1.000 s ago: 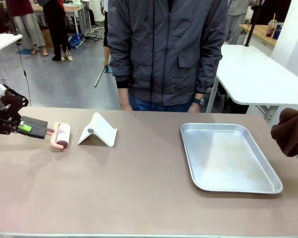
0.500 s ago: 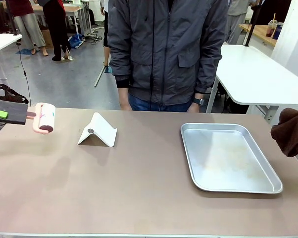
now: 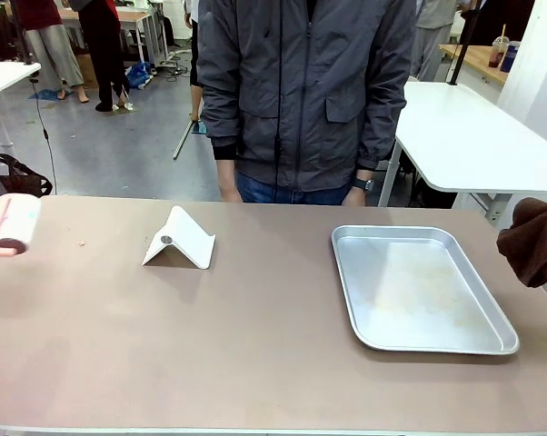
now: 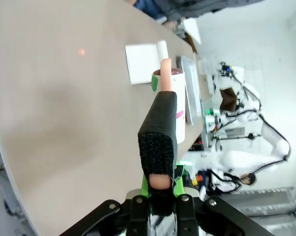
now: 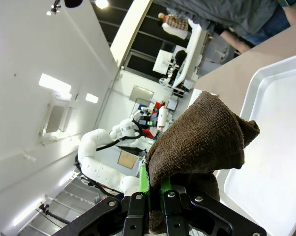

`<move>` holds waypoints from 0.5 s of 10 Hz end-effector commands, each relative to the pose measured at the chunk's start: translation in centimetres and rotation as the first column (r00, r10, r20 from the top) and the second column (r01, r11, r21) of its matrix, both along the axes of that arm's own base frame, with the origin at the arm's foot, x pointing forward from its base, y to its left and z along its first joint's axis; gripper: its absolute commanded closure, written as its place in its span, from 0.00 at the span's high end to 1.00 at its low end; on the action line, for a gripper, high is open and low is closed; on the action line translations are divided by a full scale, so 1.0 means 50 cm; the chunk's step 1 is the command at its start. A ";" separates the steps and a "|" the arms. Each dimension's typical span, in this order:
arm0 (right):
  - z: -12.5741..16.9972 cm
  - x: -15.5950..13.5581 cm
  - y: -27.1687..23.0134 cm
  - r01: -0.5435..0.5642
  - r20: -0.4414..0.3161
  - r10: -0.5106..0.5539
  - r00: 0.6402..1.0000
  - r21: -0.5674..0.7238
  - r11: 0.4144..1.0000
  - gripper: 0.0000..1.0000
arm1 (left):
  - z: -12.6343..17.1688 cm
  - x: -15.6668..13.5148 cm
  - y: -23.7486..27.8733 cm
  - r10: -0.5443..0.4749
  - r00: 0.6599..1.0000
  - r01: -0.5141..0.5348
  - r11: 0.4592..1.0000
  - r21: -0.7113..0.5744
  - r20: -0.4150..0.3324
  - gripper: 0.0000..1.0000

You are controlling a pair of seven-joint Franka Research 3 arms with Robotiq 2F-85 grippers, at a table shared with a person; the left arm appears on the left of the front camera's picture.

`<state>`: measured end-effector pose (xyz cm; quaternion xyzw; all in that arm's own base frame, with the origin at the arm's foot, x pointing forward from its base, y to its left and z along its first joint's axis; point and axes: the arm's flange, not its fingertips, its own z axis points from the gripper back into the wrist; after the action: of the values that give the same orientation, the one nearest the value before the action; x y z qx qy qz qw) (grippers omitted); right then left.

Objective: Clean the surface of the table.
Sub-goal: Clean the area not pointed to by the person.

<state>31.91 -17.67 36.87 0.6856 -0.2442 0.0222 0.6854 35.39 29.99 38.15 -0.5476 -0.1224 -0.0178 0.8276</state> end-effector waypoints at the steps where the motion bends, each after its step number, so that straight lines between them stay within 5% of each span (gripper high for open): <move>1: 0.009 0.006 0.000 0.001 0.017 -0.001 1.000 0.021 1.000 0.09 | -0.021 -0.021 0.072 0.013 1.000 -0.013 0.999 -0.041 0.006 0.10; 3: 0.009 0.006 0.000 0.001 0.017 -0.001 1.000 0.021 1.000 0.09 | -0.056 -0.051 0.112 0.019 1.000 -0.020 0.998 -0.064 -0.021 0.10; 5: 0.009 0.006 0.000 0.001 0.017 -0.001 1.000 0.021 1.000 0.09 | -0.028 -0.047 0.077 0.024 0.999 -0.025 0.999 -0.035 -0.022 0.10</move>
<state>31.92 -17.66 36.86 0.6858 -0.2439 0.0223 0.6854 32.81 34.95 35.42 -0.5636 -0.1171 0.0091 0.8177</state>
